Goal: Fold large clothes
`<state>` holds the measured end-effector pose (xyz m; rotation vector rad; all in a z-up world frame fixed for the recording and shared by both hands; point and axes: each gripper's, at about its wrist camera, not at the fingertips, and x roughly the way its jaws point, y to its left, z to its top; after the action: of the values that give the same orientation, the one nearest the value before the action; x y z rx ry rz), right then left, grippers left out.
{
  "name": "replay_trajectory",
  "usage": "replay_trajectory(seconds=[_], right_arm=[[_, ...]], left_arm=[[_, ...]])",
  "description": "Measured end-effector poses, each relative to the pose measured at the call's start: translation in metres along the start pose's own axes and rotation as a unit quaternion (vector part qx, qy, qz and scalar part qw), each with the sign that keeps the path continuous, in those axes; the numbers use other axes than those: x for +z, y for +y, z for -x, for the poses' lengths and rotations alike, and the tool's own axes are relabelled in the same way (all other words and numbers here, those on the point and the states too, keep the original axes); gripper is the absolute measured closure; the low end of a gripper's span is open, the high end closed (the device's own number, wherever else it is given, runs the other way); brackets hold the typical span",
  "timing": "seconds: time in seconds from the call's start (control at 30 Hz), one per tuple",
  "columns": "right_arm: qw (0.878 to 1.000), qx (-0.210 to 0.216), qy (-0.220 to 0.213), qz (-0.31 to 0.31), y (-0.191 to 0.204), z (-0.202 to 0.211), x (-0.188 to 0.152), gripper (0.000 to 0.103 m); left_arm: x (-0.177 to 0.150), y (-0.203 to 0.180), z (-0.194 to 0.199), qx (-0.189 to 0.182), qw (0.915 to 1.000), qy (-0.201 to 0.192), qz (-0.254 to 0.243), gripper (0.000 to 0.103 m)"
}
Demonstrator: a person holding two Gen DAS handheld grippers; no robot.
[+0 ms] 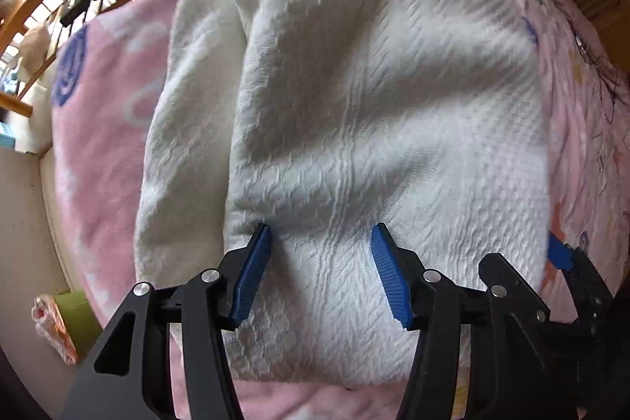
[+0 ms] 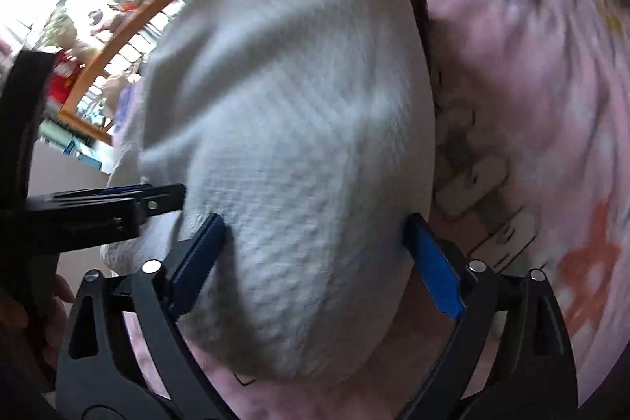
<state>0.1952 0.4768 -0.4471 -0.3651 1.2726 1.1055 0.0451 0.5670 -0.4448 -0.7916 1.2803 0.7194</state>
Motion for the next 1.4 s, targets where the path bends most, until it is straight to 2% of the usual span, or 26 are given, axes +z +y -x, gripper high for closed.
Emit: replay_trajectory(seconds=[0.07,0.1,0.17,0.23,0.4,0.43,0.5,0.53,0.6,0.7,0.83,0.9,0.97,1.1,1.17,1.27,1.4], right_arm=[[0.999,0.027,0.022,-0.042,-0.008,-0.02,-0.006,0.006],[0.998,0.035,0.018,-0.049,-0.008,-0.026,-0.009,0.006],[0.999,0.018,0.003,-0.033,0.003,-0.027,-0.013,0.006],[0.999,0.002,-0.01,-0.035,0.012,-0.023,-0.015,0.006],[0.998,-0.02,-0.028,-0.058,0.017,0.014,-0.019,0.006],[0.997,-0.036,-0.036,-0.055,0.019,0.032,-0.02,0.006],[0.996,-0.058,-0.062,-0.035,0.026,0.069,-0.023,0.006],[0.995,-0.065,-0.072,-0.029,0.029,0.082,-0.024,0.006],[0.992,-0.087,-0.089,-0.006,0.039,0.118,-0.027,0.006],[0.987,-0.107,-0.116,0.017,0.062,0.173,-0.031,0.006],[0.977,-0.151,-0.147,0.016,0.089,0.24,-0.031,0.006],[0.974,-0.158,-0.164,0.0,0.097,0.267,-0.028,0.006],[0.965,-0.183,-0.187,-0.011,0.105,0.302,-0.026,0.006],[0.967,-0.156,-0.204,-0.013,0.114,0.358,-0.023,0.006],[0.963,-0.155,-0.22,-0.005,0.12,0.379,-0.024,0.006],[0.964,-0.133,-0.232,-0.007,0.126,0.408,-0.029,0.006],[0.958,-0.126,-0.258,-0.003,0.138,0.446,-0.047,0.006]], left_arm=[[-0.003,0.01,-0.01,-0.005,0.9999,-0.003,-0.013,0.051],[-0.004,0.022,-0.015,-0.022,0.9997,-0.004,-0.003,0.051],[-0.006,0.04,-0.02,-0.047,0.9989,-0.007,0.005,0.052],[-0.008,0.047,-0.018,-0.057,0.9983,-0.013,-0.001,0.052],[-0.014,0.034,0.012,-0.046,0.9979,-0.033,-0.032,0.053],[-0.017,0.03,0.023,-0.047,0.9978,-0.036,-0.031,0.051],[-0.024,0.022,0.049,-0.048,0.9975,-0.045,-0.027,0.037],[-0.027,0.018,0.063,-0.045,0.9972,-0.054,-0.026,0.023],[-0.036,0.009,0.095,-0.043,0.9958,-0.075,-0.031,0.018],[-0.044,-0.004,0.147,-0.019,0.9934,-0.1,-0.053,0.009],[-0.054,-0.022,0.209,0.002,0.9889,-0.12,-0.087,0.008],[-0.059,-0.031,0.242,0.018,0.9855,-0.132,-0.105,0.008],[-0.065,-0.037,0.274,0.023,0.9835,-0.143,-0.108,0.008],[-0.078,-0.046,0.325,0.013,0.982,-0.167,-0.087,0.008],[-0.083,-0.05,0.349,0.005,0.9797,-0.18,-0.088,0.008],[-0.094,-0.059,0.371,0.016,0.9773,-0.189,-0.094,0.008],[-0.113,-0.07,0.393,0.024,0.9742,-0.202,-0.097,0.008]])
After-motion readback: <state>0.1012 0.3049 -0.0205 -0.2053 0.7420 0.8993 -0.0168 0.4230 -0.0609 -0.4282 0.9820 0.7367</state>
